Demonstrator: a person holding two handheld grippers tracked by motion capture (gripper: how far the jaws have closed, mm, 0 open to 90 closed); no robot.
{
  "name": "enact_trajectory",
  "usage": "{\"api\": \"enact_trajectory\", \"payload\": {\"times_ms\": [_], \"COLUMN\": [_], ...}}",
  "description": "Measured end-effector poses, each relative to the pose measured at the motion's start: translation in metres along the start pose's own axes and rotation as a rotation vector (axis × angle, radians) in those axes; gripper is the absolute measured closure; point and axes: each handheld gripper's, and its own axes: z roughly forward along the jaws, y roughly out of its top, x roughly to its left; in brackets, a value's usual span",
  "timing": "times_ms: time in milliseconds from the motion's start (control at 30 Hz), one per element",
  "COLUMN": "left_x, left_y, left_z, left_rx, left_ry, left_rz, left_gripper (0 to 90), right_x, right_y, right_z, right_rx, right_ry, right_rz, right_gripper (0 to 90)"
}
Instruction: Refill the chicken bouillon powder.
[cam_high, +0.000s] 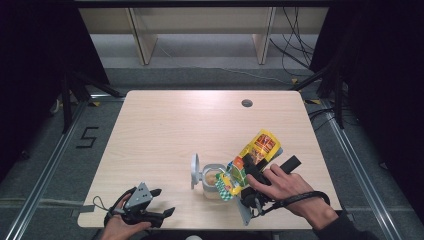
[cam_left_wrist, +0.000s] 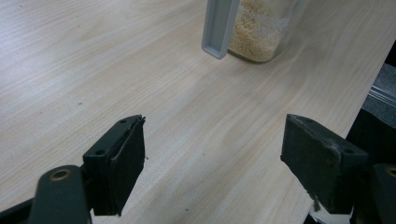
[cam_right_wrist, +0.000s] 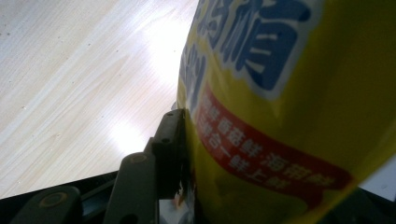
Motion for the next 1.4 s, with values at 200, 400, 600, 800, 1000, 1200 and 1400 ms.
{"api": "enact_trajectory", "payload": {"times_ms": [200,400,600,800,1000,1200,1400], "left_x": [-0.0013,-0.0008,-0.0005,-0.0008,-0.0008,-0.0008,-0.0003], "left_y": [0.0007,0.0007,0.0007,0.0004,0.0004,0.0006,0.0005], "left_z": [-0.0016,-0.0014,-0.0011,-0.0009,-0.0011,-0.0011,-0.0011], "left_rx": [-0.008,-0.004,-0.005,-0.005,-0.007,-0.005,-0.001], "left_ry": [-0.005,-0.014,-0.017,-0.017,-0.015,-0.016,-0.014], "left_rz": [-0.021,-0.018,-0.011,-0.017,-0.018,-0.013,-0.007], "left_gripper": [21.2,21.2,21.1,21.1,21.1,21.1,21.2], "right_x": [-0.0001,0.0005,0.0001,0.0022,0.0029,0.0031,0.0039], "right_y": [-0.0003,-0.0005,-0.0022,-0.0021,-0.0031,-0.0044,-0.0045], "right_z": [-0.0003,0.0002,-0.0006,0.0002,-0.0006,-0.0012,-0.001], "right_rx": [0.0,-0.003,-0.006,-0.01,-0.001,-0.005,-0.009], "right_ry": [0.001,0.003,-0.008,-0.005,0.001,0.001,-0.013], "right_rz": [0.004,0.006,0.015,0.037,0.018,0.024,0.032], "right_gripper": [57.4,57.4,57.4,57.4,57.4,57.3,57.3]}}
